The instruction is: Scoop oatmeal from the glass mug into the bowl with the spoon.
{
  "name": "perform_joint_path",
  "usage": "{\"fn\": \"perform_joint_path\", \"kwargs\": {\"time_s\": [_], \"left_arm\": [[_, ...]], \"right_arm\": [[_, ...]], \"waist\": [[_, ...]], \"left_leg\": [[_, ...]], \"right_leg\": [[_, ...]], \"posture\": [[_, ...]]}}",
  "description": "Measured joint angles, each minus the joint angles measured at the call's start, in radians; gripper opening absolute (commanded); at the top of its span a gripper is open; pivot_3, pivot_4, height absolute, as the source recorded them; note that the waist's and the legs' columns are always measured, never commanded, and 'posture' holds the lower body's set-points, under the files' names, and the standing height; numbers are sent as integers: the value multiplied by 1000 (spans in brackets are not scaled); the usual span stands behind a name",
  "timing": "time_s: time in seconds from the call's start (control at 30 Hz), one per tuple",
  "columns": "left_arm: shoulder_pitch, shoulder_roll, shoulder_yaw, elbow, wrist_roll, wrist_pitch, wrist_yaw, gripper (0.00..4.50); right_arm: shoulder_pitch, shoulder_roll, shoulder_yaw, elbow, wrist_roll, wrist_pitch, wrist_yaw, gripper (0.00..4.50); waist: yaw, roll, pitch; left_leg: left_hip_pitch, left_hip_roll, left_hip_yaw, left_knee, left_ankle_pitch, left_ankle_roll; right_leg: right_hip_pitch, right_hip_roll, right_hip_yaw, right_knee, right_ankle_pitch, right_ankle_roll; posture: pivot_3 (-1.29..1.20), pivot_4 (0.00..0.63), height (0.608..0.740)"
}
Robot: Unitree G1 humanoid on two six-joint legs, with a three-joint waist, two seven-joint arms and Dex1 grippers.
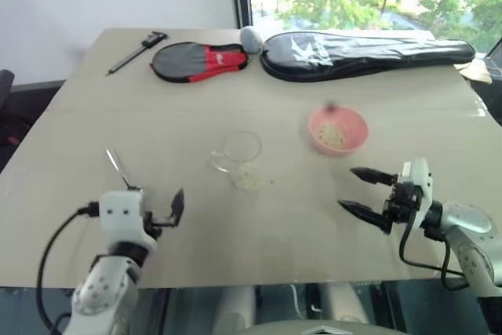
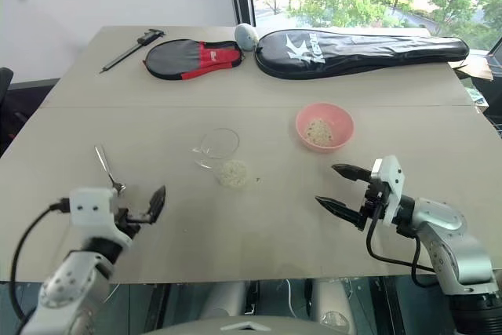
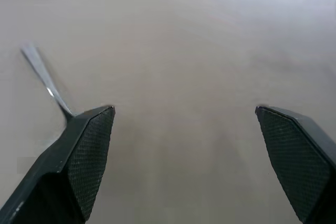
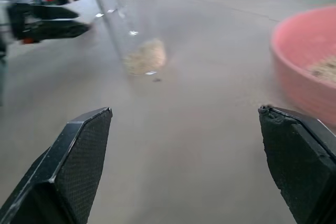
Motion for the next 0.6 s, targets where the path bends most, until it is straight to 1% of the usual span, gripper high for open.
{"fn": "perform_joint_path", "kwargs": {"time_s": [0.07, 0.1, 0.2, 0.33, 0.43, 0.6], "left_arm": [[-83, 6, 47, -19, -41, 84, 29, 4482], [-135, 5, 75, -28, -69, 133, 51, 4482], [-223, 5, 128, -30, -111, 251, 107, 4482], [-350, -5, 238, 32, -132, 420, 204, 4482], [-361, 8, 245, 100, -119, 469, 217, 4482], [-401, -1, 271, 179, -121, 518, 223, 4482]], "right_arm": [[-19, -13, 6, -42, 31, 37, 8, 4500], [-32, -20, 10, -69, 48, 57, 11, 4500], [-58, -41, 19, -115, 65, 81, 14, 4500], [-96, -48, 23, -187, 80, 113, -4, 4500], [-108, -48, 24, -222, 86, 127, -30, 4500], [-114, -44, 24, -224, 92, 139, -47, 4500]], "waist": [[0, -1, 0], [-1, -1, 0], [-2, -2, 1], [-1, -3, 1], [-2, -3, 1], [0, -8, 2]], "left_leg": [[0, 0, 0, 0, 0, 0], [0, 0, 0, 0, 0, 0], [0, 0, 0, 0, 0, 0], [0, 0, -1, 0, 0, 0], [0, 0, 0, 0, 0, 0], [0, -1, -1, 1, 0, 0]], "right_leg": [[0, 0, 0, 0, 0, 0], [1, 0, 1, 0, 2, -3], [1, 0, 1, 0, 3, -3], [1, 1, 0, 0, 3, -3], [1, 1, 1, 0, 3, -3], [1, 1, 0, 0, 3, -4]], "posture": [[0, 150, 740], [0, 150, 740], [0, 150, 740], [0, 150, 740], [0, 150, 740], [0, 150, 740]]}}
